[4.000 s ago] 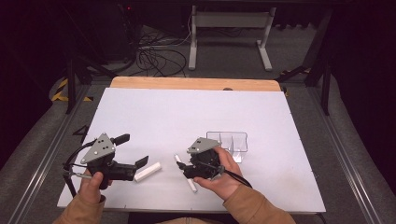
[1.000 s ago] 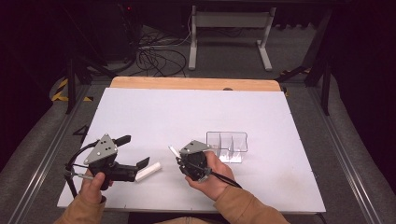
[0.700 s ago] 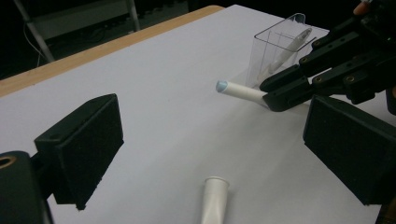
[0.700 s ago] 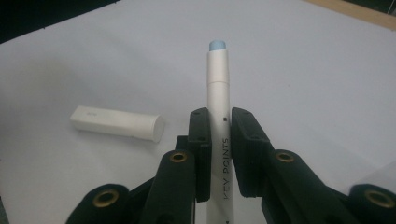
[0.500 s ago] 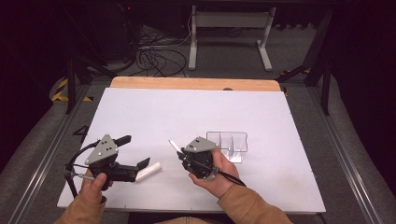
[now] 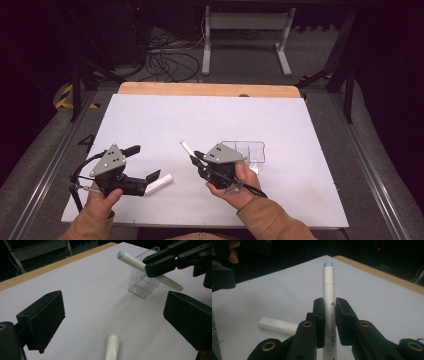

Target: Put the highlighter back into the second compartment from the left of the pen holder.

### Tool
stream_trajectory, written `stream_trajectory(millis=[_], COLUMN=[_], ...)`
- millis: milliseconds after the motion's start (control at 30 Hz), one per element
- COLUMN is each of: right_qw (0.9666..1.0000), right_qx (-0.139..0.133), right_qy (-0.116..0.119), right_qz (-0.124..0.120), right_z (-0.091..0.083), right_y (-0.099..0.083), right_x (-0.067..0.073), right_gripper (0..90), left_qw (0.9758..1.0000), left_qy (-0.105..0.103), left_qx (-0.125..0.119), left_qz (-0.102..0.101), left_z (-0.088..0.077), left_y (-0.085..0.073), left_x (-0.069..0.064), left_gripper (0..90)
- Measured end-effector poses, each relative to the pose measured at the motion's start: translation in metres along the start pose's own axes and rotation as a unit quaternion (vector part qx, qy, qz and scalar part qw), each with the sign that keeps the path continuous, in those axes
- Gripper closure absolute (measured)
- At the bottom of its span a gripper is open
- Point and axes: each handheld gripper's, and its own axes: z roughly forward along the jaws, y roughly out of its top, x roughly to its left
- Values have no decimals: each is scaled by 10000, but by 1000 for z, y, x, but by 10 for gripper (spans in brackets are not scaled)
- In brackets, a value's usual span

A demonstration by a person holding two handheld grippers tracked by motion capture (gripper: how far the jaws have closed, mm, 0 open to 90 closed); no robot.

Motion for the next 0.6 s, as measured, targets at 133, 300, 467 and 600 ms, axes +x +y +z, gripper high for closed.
stream_trajectory(millis=[133,300,467,600], right_qw=[9997,9992,9983,9972], right_qx=[-219,-392,-555,-697], right_qy=[-32,-98,-163,-252], right_qz=[-29,-38,-37,-71], right_z=[-8,-15,-21,-26], right_y=[5,9,13,14], right_x=[-4,-9,-16,-21], right_gripper=[792,793,792,792], left_qw=[10000,10000,10000,10000], left_qy=[37,74,47,26], left_qx=[31,50,70,71], left_qz=[11,41,40,34], left_z=[0,1,1,1], left_y=[0,0,-1,0], left_x=[0,-1,0,0], left_gripper=[43,46,48,48])
